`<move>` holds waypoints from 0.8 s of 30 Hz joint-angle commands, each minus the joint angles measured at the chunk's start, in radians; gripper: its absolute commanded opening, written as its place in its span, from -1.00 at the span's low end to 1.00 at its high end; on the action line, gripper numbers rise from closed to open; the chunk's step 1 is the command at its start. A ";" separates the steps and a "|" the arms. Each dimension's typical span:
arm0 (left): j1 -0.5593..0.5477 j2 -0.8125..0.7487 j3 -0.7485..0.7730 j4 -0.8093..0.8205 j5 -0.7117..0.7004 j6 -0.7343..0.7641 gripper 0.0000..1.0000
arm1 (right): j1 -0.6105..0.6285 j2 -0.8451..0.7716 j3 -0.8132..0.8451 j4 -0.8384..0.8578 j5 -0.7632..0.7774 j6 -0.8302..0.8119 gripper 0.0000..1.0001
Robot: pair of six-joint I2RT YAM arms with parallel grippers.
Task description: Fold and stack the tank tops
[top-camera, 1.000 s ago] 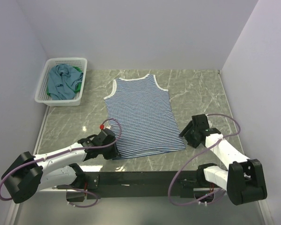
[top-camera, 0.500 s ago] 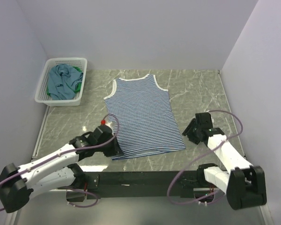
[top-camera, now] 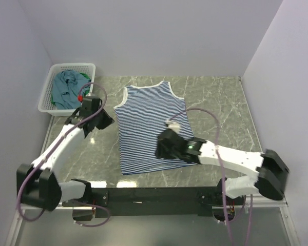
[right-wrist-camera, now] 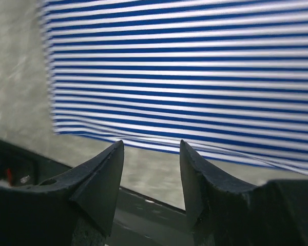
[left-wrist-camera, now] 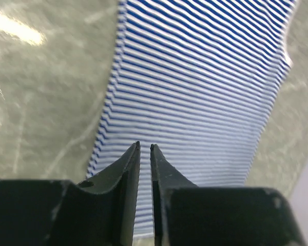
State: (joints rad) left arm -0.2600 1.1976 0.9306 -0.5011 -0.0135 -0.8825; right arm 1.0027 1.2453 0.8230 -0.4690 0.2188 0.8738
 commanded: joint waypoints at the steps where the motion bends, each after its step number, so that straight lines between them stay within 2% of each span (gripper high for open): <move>1: 0.050 0.112 0.086 0.084 0.006 0.050 -0.61 | 0.123 0.190 0.193 -0.008 0.134 0.025 0.08; 6: 0.088 0.291 0.216 0.076 -0.014 0.080 -0.62 | 0.244 0.449 0.416 -0.060 0.165 0.014 0.04; 10: 0.110 0.344 0.267 0.069 0.004 0.103 -0.64 | 0.322 0.638 0.586 -0.111 0.169 0.019 0.01; 18: 0.120 0.387 0.289 0.068 0.021 0.126 -0.66 | 0.384 0.793 0.729 -0.169 0.180 0.031 -0.01; 24: 0.128 0.405 0.271 0.087 0.037 0.132 -0.67 | 0.401 0.841 0.795 -0.218 0.214 0.030 -0.02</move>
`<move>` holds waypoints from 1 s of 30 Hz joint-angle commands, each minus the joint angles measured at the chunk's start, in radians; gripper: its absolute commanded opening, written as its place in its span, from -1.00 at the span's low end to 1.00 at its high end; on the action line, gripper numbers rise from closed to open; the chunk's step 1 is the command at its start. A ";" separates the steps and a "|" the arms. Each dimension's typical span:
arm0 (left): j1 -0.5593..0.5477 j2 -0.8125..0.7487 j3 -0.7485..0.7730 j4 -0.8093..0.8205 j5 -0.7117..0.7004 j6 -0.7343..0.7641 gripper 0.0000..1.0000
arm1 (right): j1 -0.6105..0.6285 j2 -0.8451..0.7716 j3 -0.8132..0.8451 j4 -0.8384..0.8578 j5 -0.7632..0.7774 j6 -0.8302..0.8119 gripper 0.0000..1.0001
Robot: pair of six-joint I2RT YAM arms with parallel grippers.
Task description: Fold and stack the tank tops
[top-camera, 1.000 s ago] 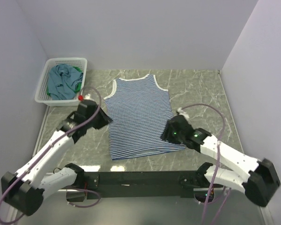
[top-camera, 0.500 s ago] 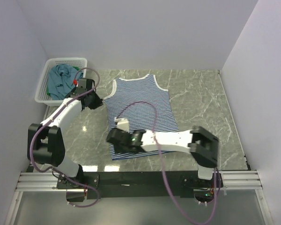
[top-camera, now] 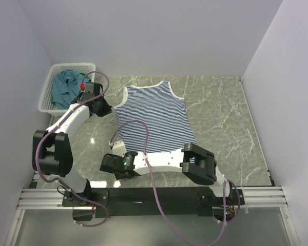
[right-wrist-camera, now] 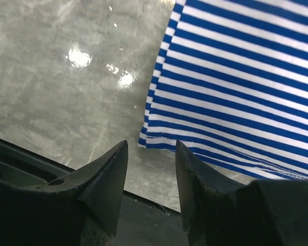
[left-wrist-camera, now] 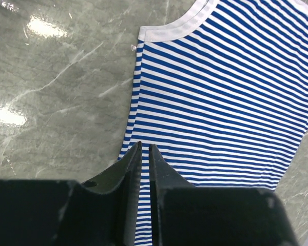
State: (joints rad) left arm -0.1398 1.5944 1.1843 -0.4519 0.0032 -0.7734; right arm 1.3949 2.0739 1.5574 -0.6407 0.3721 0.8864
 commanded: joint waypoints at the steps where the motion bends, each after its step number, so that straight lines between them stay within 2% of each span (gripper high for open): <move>1: 0.009 0.012 0.015 0.039 0.027 0.022 -0.67 | 0.009 0.018 0.067 -0.051 0.060 0.017 -0.06; 4: 0.012 0.024 0.014 0.039 0.029 0.019 -0.68 | 0.007 0.046 0.087 -0.077 0.071 0.022 -0.13; 7: 0.016 0.033 0.017 0.042 0.034 0.016 -0.69 | 0.007 0.054 0.081 -0.065 0.059 0.013 -0.31; 12: 0.017 0.045 0.024 0.041 0.034 0.016 -0.69 | 0.007 0.083 0.087 -0.066 0.036 0.009 -0.46; 14: 0.019 0.050 0.026 0.041 0.029 0.011 -0.69 | 0.007 0.083 0.089 -0.077 0.036 0.011 -0.60; 15: 0.019 0.053 0.025 0.042 0.034 0.011 -0.68 | 0.007 0.075 0.099 -0.089 0.044 0.014 -0.72; 16: 0.019 0.055 0.021 0.047 0.037 0.008 -0.68 | 0.007 0.065 0.104 -0.102 0.062 0.014 -0.95; 17: 0.019 0.059 0.014 0.056 0.041 0.005 -0.67 | 0.007 0.049 0.102 -0.112 0.064 0.008 -1.00; 26: 0.019 0.087 -0.005 0.073 0.037 -0.007 -0.75 | 0.003 -0.162 0.064 -0.140 0.028 -0.035 -1.00; 29: 0.019 0.090 -0.015 0.071 0.026 -0.009 -0.73 | 0.003 -0.205 -0.008 -0.085 -0.022 -0.034 -1.00; 30: 0.019 0.090 -0.018 0.073 0.020 -0.012 -0.63 | 0.003 -0.210 -0.037 -0.079 -0.027 -0.027 -1.00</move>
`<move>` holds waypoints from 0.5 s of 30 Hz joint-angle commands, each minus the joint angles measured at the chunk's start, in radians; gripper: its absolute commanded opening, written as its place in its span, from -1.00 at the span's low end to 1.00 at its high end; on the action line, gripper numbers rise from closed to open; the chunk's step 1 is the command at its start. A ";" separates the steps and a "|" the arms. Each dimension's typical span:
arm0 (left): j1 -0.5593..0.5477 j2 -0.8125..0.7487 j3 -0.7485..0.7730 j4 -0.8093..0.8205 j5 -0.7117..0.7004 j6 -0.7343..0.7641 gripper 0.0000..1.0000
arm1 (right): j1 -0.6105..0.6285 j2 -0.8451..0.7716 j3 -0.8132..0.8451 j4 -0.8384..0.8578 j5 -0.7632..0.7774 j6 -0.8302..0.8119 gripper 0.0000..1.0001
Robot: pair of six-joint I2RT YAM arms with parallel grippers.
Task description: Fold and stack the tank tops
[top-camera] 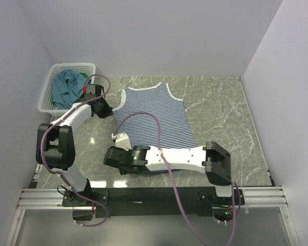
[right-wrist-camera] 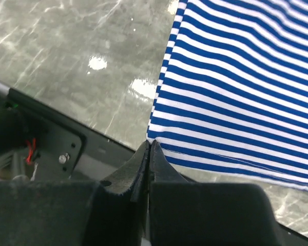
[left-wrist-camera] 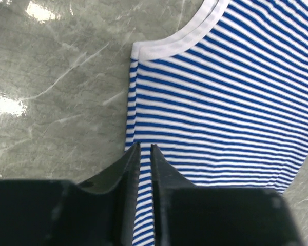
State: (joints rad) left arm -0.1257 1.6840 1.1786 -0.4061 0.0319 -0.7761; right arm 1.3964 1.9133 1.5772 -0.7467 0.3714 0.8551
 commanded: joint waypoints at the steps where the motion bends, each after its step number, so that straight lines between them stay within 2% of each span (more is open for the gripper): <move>1: 0.005 -0.003 -0.019 0.038 -0.012 -0.012 -0.58 | 0.001 -0.056 -0.072 0.046 -0.028 0.009 -1.00; 4: 0.005 0.003 -0.054 0.072 -0.009 -0.018 -0.49 | 0.000 -0.088 -0.135 0.098 -0.051 0.019 -1.00; 8: 0.005 0.029 -0.051 0.036 -0.056 -0.037 -0.56 | -0.005 -0.109 -0.197 0.144 -0.081 0.025 -1.00; 15: 0.005 0.063 -0.065 0.081 -0.063 -0.040 -0.42 | -0.008 -0.109 -0.246 0.193 -0.118 0.036 -1.00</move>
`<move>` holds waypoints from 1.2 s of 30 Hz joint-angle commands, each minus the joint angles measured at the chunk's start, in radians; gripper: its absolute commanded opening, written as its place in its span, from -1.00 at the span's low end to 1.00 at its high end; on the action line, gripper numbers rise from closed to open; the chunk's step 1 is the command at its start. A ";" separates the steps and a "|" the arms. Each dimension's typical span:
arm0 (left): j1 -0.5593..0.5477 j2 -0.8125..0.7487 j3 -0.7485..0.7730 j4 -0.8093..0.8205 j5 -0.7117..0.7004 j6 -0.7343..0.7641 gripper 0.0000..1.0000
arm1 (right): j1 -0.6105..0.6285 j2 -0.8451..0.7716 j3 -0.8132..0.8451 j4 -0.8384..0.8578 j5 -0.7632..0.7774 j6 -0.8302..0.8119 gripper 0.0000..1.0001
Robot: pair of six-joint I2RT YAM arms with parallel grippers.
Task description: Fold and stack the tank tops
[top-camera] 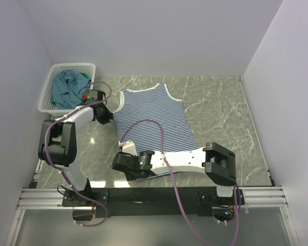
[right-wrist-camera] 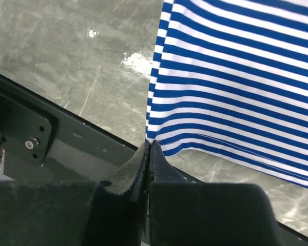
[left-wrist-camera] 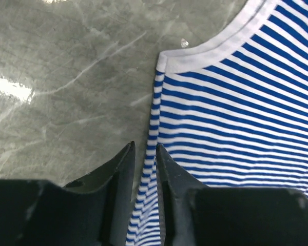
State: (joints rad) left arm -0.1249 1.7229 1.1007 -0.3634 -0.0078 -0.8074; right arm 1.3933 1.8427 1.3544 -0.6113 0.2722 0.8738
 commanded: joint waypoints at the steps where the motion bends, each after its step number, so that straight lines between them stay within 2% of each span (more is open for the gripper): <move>1: 0.004 0.044 0.017 0.041 -0.023 -0.012 -0.41 | -0.008 -0.037 -0.026 0.071 -0.031 0.019 -1.00; 8: 0.004 0.101 0.028 0.116 -0.035 -0.013 -0.19 | -0.011 -0.022 -0.015 0.088 -0.053 0.014 -1.00; 13: 0.002 0.162 0.079 0.109 -0.063 -0.007 -0.22 | -0.011 -0.037 -0.038 0.099 -0.054 0.017 -1.00; 22: 0.004 0.227 0.111 0.103 -0.103 -0.006 -0.50 | -0.013 -0.056 -0.074 0.125 -0.068 0.025 -1.00; 25: 0.004 0.240 0.120 0.107 -0.100 -0.004 -0.66 | -0.016 -0.056 -0.080 0.125 -0.070 0.025 -1.00; 29: 0.002 0.241 0.137 0.106 -0.106 0.000 -0.98 | -0.020 -0.051 -0.063 0.131 -0.093 0.019 -1.00; 36: 0.004 0.159 0.177 0.069 -0.162 0.011 -0.99 | -0.045 -0.072 -0.055 0.180 -0.157 0.010 -1.00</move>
State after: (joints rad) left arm -0.1234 1.9308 1.2327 -0.2684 -0.1055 -0.8127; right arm 1.3659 1.8389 1.2835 -0.4850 0.1619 0.8852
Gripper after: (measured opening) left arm 0.012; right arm 0.009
